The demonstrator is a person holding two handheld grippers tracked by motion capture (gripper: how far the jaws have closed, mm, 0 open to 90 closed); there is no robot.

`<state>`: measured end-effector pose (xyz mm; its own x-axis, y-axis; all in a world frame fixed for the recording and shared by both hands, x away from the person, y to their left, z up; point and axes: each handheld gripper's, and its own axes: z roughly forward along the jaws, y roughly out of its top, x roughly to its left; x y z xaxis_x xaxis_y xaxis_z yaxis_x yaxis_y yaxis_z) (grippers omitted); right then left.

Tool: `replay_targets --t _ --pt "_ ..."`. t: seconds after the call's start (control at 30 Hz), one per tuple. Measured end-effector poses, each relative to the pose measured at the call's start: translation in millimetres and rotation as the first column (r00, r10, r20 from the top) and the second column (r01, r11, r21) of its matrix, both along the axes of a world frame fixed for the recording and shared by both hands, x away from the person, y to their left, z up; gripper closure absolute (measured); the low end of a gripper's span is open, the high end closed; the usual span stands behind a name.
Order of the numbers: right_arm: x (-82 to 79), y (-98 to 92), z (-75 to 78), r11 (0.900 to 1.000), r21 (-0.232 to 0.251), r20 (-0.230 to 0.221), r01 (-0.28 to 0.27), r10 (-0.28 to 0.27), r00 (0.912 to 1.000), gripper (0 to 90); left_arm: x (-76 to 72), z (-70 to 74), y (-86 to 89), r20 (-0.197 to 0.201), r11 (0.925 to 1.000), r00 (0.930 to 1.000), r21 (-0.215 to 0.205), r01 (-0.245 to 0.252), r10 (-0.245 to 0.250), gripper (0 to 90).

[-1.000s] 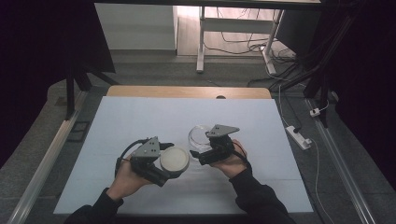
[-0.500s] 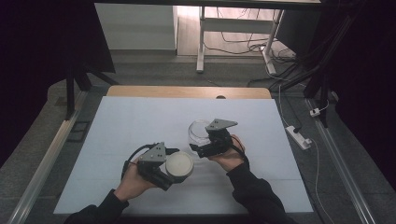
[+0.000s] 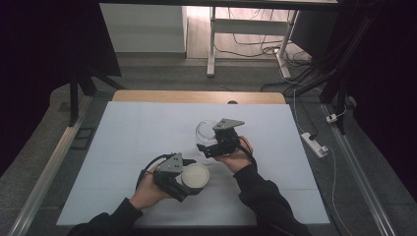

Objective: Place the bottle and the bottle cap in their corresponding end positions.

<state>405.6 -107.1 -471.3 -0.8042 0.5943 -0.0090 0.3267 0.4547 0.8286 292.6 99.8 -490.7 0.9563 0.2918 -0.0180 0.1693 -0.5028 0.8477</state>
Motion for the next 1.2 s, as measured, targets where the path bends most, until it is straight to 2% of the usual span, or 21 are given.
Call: replay_targets --t 0.17,0.33,0.67,1.03,1.2 --pt "10.9 5.7 -4.0 1.000 0.002 0.002 0.014 -0.014 0.9999 6.8 4.8 -7.8 -5.9 0.003 0.9997 1.0000 0.024 0.006 -0.006 8.0" --pt "18.8 12.4 -7.7 1.000 0.003 0.003 0.016 -0.016 0.9999 6.8 8.3 -14.7 -10.5 0.021 0.9976 0.9998 0.069 0.004 -0.005 8.0" --pt "31.6 23.8 -14.0 1.000 0.008 0.003 0.024 -0.024 0.9997 6.8 16.3 -27.7 -17.1 0.002 0.9933 0.9999 0.115 -0.011 0.011 8.0" --pt "40.1 28.7 -30.3 0.999 -0.030 -0.012 0.038 -0.038 0.9992 6.8 23.8 -40.3 -22.7 -0.007 0.9831 0.9992 0.180 -0.037 0.038 8.0" --pt "41.7 29.5 -36.5 0.998 -0.045 -0.016 0.039 -0.040 0.9991 6.8 25.4 -45.1 -26.1 -0.009 0.9770 0.9996 0.212 -0.026 0.028 7.9"
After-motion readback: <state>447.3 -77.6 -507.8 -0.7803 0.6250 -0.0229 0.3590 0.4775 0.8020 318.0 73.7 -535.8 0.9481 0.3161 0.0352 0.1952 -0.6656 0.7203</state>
